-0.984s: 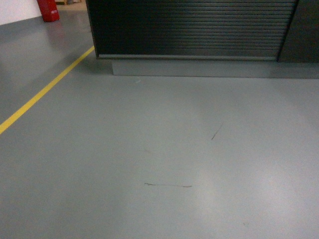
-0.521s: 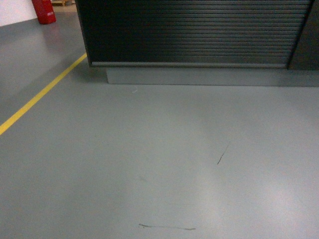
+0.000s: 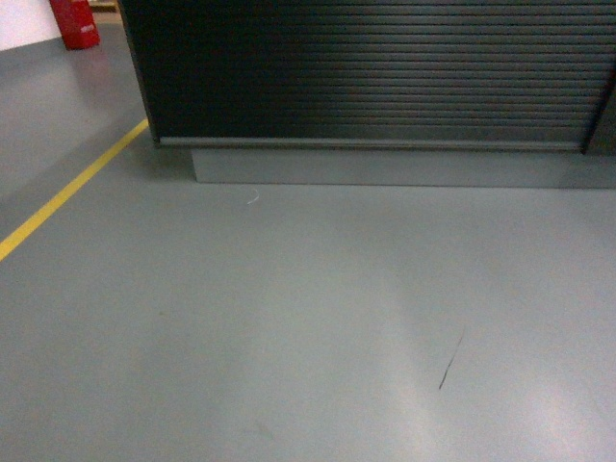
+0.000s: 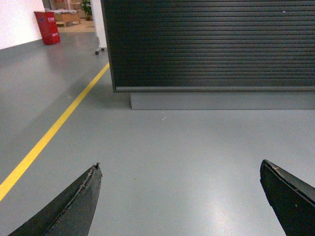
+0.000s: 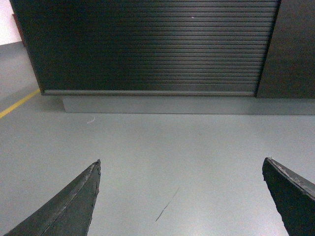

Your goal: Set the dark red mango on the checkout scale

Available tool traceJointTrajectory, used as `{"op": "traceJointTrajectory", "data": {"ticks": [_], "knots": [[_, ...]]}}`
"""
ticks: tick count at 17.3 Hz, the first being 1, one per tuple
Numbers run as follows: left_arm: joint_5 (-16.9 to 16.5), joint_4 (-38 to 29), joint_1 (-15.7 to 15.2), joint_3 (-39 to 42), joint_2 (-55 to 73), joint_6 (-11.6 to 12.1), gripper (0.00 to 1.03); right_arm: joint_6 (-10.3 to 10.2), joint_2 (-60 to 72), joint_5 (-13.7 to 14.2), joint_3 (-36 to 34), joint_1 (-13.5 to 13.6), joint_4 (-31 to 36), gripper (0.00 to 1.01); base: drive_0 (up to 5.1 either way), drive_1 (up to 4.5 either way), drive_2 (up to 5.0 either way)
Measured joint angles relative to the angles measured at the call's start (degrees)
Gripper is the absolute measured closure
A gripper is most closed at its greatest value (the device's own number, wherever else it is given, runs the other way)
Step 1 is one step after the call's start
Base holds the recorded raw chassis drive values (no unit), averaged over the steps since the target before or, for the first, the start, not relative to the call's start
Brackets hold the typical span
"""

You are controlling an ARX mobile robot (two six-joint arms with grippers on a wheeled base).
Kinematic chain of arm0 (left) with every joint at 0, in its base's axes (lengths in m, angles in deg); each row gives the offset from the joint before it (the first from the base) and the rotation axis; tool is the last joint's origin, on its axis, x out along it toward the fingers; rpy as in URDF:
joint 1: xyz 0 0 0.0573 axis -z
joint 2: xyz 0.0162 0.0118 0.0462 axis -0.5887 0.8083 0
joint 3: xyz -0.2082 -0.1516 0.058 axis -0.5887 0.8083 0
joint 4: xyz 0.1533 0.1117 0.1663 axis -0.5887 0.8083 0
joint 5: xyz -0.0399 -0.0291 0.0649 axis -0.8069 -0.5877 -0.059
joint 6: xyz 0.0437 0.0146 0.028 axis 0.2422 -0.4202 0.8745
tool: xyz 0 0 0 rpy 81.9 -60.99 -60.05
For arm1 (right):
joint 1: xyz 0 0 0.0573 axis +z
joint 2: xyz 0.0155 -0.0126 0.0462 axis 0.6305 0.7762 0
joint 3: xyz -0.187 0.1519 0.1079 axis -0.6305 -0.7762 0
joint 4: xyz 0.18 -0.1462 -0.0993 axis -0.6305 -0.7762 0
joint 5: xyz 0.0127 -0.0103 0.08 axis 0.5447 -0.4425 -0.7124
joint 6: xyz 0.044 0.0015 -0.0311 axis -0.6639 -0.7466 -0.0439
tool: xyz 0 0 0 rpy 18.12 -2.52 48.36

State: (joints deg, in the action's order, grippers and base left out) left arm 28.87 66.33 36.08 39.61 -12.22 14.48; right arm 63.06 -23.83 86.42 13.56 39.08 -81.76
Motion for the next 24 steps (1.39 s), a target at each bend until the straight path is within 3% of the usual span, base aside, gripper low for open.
{"op": "traceJointTrajectory", "data": {"ticks": [24], "knots": [[0.0,-0.1,0.0,0.0,0.0,0.0,0.05,0.0,0.0,0.0,0.0,0.0,0.1,0.03,0.1,3.41,-3.2]]}}
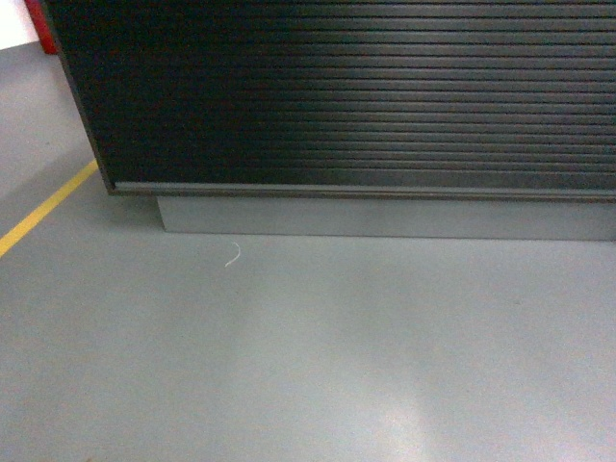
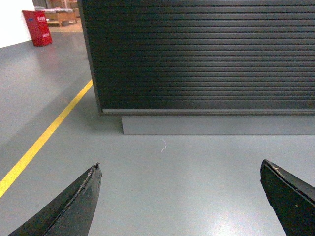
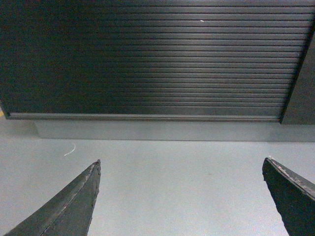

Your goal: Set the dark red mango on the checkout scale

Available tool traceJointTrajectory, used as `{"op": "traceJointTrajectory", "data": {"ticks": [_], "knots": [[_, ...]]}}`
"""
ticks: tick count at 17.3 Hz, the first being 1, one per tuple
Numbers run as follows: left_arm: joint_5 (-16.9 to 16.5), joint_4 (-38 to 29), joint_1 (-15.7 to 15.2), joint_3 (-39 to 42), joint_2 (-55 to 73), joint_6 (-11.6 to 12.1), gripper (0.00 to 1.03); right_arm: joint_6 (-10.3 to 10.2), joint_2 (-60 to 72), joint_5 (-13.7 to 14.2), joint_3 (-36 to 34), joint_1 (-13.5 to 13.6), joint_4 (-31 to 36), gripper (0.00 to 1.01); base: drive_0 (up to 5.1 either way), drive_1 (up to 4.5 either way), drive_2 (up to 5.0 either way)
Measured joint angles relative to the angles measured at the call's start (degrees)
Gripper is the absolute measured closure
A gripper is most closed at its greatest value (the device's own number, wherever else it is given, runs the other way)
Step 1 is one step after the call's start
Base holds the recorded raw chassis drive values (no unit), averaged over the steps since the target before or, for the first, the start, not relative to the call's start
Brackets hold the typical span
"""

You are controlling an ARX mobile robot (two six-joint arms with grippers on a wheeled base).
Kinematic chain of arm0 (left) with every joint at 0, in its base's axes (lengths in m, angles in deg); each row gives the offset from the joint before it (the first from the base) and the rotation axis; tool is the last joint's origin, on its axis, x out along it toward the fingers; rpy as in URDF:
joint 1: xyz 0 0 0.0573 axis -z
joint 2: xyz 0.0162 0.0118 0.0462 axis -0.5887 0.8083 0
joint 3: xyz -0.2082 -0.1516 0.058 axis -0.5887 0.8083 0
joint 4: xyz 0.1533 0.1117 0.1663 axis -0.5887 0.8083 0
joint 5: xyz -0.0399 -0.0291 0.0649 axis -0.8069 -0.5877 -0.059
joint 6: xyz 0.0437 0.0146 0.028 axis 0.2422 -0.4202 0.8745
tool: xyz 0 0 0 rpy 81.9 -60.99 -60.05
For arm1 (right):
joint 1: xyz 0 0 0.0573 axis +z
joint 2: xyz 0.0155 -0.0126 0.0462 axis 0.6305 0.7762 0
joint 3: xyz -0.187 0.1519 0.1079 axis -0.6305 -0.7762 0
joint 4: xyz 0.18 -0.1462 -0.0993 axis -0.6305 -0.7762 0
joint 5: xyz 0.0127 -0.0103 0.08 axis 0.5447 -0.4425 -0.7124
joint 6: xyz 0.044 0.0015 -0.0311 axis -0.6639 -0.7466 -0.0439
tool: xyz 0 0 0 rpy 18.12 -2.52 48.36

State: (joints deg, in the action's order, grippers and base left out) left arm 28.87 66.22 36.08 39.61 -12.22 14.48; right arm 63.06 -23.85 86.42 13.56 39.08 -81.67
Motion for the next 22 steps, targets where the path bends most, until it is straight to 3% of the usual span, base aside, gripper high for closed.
{"op": "traceJointTrajectory", "data": {"ticks": [22], "knots": [[0.0,-0.2,0.0,0.0,0.0,0.0,0.05,0.0,0.0,0.0,0.0,0.0,-0.1,0.03,0.0,3.72,-3.6]]}}
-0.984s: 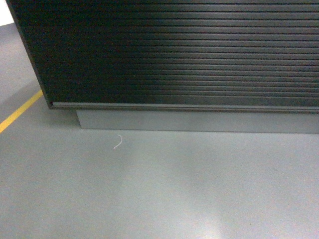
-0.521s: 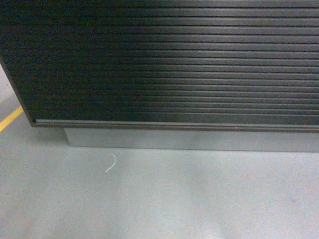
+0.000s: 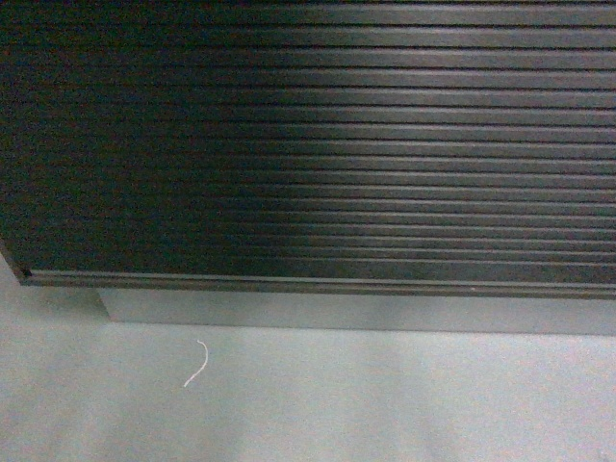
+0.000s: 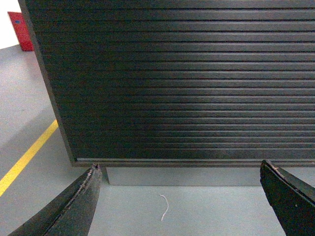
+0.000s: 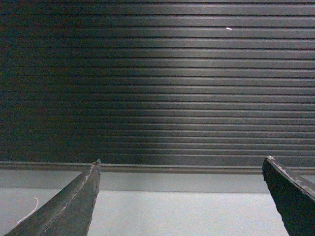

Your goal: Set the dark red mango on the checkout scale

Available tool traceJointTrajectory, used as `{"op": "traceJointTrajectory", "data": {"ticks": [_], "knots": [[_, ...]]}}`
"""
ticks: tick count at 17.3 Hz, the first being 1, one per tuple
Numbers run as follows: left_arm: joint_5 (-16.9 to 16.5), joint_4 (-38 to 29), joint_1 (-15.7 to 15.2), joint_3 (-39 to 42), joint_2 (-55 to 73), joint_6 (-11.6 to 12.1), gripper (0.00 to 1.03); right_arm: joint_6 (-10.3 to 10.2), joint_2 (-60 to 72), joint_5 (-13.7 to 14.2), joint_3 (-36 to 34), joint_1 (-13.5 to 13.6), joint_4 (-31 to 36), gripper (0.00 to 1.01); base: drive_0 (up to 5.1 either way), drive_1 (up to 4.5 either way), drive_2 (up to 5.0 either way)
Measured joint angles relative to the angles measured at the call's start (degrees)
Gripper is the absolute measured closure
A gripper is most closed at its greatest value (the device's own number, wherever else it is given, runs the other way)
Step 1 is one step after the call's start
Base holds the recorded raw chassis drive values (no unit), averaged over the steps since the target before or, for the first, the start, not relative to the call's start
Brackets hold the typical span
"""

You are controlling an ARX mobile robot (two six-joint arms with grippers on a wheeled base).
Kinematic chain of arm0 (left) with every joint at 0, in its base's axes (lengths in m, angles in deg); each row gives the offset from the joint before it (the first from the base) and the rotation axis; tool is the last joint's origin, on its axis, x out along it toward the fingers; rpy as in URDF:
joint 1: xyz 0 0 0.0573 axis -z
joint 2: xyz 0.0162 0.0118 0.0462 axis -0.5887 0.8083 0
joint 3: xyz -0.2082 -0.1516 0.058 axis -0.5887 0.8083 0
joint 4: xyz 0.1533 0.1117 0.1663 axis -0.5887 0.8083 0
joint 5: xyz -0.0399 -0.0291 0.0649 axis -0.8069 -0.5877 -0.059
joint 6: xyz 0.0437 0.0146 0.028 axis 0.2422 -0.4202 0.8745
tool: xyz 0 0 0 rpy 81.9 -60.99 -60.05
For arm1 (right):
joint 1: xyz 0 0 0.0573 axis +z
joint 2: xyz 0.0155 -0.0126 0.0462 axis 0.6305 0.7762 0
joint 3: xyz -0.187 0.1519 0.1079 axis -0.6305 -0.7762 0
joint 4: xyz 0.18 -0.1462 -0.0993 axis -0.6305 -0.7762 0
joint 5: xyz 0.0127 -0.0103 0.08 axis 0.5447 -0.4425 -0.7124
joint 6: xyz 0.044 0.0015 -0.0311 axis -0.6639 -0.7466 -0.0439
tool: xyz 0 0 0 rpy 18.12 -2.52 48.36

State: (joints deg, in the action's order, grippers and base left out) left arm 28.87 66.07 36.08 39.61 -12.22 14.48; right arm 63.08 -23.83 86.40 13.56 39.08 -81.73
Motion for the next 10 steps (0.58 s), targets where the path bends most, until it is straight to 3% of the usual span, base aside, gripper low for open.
{"op": "traceJointTrajectory", "data": {"ticks": [10], "knots": [[0.0,0.1,0.0,0.0,0.0,0.0,0.05,0.0,0.0,0.0,0.0,0.0,-0.1,0.03,0.0,3.69,-3.7]]}}
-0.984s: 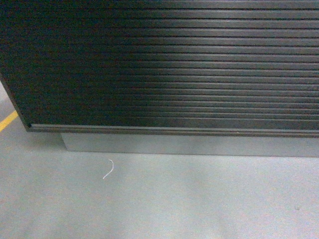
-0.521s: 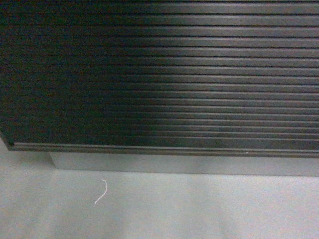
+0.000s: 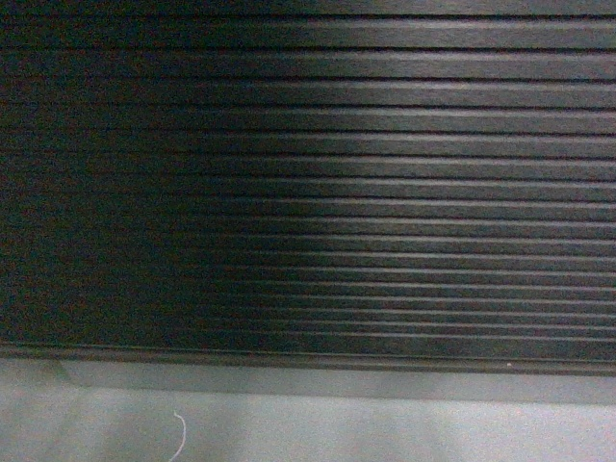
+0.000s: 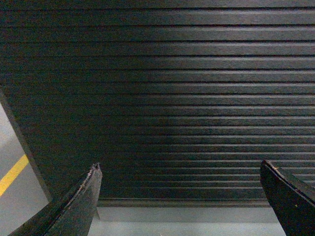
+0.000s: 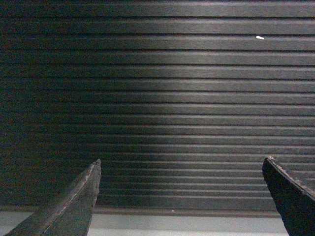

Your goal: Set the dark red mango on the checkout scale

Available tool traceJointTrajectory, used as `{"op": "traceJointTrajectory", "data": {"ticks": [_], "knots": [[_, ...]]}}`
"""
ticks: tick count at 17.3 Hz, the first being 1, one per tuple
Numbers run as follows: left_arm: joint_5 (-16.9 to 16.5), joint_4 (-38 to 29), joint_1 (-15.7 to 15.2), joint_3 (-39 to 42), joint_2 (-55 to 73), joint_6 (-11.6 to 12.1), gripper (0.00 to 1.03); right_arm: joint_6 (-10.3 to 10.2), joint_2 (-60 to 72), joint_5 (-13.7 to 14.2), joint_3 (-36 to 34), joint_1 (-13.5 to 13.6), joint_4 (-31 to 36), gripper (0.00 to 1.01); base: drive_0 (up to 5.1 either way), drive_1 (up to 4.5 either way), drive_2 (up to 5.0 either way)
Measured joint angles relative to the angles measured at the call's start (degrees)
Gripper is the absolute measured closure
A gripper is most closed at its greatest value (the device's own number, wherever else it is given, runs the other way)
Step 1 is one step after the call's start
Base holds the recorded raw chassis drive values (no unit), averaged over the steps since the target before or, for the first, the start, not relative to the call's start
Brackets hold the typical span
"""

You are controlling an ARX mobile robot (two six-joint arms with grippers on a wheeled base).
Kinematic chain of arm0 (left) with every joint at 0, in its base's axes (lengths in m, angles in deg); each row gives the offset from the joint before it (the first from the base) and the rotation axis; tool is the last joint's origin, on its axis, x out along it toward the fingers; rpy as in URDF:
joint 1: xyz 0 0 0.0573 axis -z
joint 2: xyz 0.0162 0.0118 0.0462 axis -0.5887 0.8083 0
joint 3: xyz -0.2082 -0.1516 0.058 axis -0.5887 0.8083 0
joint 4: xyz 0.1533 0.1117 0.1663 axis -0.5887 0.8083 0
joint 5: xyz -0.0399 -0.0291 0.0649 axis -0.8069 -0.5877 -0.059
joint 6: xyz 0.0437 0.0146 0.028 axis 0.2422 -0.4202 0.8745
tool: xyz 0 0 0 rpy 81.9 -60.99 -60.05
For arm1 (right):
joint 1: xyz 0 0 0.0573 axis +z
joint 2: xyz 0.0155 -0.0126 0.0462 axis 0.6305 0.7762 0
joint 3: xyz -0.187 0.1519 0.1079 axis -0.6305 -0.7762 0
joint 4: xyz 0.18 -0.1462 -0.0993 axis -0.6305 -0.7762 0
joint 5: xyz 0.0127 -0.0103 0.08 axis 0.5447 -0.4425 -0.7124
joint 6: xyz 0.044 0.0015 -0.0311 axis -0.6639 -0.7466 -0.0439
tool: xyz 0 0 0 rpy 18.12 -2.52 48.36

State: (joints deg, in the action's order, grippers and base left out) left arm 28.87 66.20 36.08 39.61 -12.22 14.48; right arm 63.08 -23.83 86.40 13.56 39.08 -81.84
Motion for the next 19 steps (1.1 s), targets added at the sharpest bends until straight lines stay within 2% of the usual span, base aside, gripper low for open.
{"op": "traceJointTrajectory", "data": {"ticks": [1,19], "knots": [[0.0,-0.1,0.0,0.0,0.0,0.0,0.05,0.0,0.0,0.0,0.0,0.0,0.2,0.03,0.0,3.65,-3.7],[0.0,-0.1,0.0,0.0,0.0,0.0,0.05,0.0,0.0,0.0,0.0,0.0,0.1,0.03,0.0,0.0,0.0]]}}
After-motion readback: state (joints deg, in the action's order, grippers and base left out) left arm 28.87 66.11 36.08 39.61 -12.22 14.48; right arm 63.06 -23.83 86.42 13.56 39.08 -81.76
